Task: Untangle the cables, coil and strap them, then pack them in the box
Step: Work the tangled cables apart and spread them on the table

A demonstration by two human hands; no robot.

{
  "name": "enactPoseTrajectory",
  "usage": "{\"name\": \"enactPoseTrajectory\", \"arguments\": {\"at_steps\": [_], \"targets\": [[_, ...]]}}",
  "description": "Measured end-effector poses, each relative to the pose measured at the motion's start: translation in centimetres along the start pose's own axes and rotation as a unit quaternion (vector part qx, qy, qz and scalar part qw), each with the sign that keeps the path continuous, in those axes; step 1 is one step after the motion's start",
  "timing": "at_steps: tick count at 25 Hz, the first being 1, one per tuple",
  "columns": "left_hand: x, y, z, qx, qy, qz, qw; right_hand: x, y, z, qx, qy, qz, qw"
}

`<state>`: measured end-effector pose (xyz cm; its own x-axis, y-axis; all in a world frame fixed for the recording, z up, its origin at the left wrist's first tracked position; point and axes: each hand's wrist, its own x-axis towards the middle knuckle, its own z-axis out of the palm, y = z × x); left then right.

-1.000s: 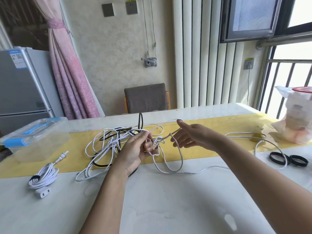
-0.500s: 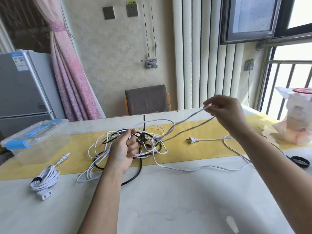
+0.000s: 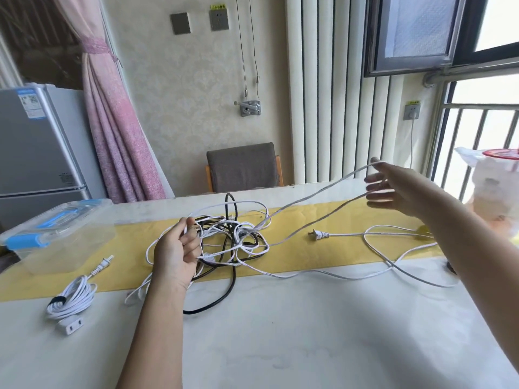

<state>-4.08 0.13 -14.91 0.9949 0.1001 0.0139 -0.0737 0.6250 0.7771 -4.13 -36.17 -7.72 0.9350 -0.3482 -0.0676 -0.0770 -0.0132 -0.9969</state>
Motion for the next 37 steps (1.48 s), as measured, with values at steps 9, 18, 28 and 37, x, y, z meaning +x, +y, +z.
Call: {"name": "enactPoseTrajectory", "arguments": {"at_steps": [9, 18, 28, 37], "targets": [[-0.9, -0.5, 1.1, 0.01, -0.075, -0.015, 0.997, 0.2, 2.6, 2.1, 0.128, -0.05, 0.071, 0.988], [-2.1, -0.4, 2.0, 0.059, -0.15, -0.026, 0.987, -5.0, 3.2, 8.8, -0.22, 0.007, -0.387, 0.896], [-2.4, -0.4, 2.2, 0.052, -0.184, -0.042, 0.981, -8.1, 7.6, 14.7, -0.442, -0.086, -0.292, 0.844], [-0.2, -3.5, 0.4, 0.508, -0.135, 0.076, 0.847, -6.8, 1.2, 11.7, -0.259, -0.294, -0.244, 0.887]]}}
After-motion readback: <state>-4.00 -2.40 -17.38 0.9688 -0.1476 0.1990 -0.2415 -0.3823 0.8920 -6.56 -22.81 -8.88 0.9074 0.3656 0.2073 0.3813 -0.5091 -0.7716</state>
